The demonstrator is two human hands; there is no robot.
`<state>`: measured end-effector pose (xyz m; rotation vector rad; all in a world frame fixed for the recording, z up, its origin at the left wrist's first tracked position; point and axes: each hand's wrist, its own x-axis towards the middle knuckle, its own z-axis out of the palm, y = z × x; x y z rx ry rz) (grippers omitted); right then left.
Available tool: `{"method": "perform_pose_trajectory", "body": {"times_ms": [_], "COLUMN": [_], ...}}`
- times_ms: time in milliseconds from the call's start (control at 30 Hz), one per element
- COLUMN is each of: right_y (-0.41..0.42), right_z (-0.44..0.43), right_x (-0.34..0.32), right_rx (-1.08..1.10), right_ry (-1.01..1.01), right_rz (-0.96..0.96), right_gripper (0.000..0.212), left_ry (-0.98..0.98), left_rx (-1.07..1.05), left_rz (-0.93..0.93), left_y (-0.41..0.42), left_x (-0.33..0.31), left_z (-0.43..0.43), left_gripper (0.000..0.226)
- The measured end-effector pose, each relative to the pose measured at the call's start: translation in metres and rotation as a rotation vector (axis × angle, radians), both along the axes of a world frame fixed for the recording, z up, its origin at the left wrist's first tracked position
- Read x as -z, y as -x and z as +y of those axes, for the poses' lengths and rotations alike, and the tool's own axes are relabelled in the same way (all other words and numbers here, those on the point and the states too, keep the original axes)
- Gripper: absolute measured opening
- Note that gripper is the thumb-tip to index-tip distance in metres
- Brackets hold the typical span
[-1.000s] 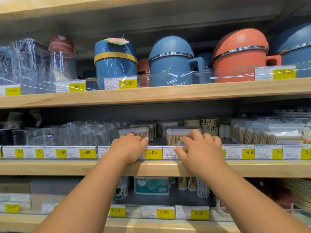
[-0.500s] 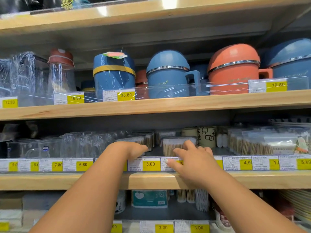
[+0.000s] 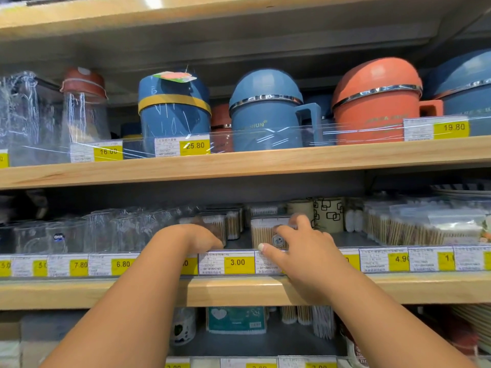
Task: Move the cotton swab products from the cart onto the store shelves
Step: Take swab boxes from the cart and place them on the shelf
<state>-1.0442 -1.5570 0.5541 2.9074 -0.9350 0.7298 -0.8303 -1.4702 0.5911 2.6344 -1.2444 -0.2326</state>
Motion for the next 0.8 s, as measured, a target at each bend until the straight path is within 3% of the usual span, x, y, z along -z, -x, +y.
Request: {"method": "perform_pose_trajectory", "body": {"times_ms": [267,500,633,800], "right_y": [-0.007,-0.015,-0.023,-0.034], "right_z": [0.011,0.018,0.007,0.007], "right_x": [-0.002,-0.008,-0.013,-0.013], "right_rx": [-0.060,-0.092,0.084,0.155], "right_ry": [0.004,-0.030,-0.129,-0.134], "right_rz": [0.014,0.000,-0.087,-0.042], "right_gripper": [0.062,0.058,0.061,0.076], "left_ry": [0.040,0.156,0.388,0.344], "left_rx": [0.032,0.049,0.045,0.173], "left_rz": [0.027,-0.139,-0.077,-0.043], "left_y": [-0.003,0.002,0.007,0.034], "left_x": [0.002,-0.001,0.005,0.003], "left_z": [-0.002,0.007,0.014,0.007], "left_gripper": [0.060,0.049,0.046,0.063]}}
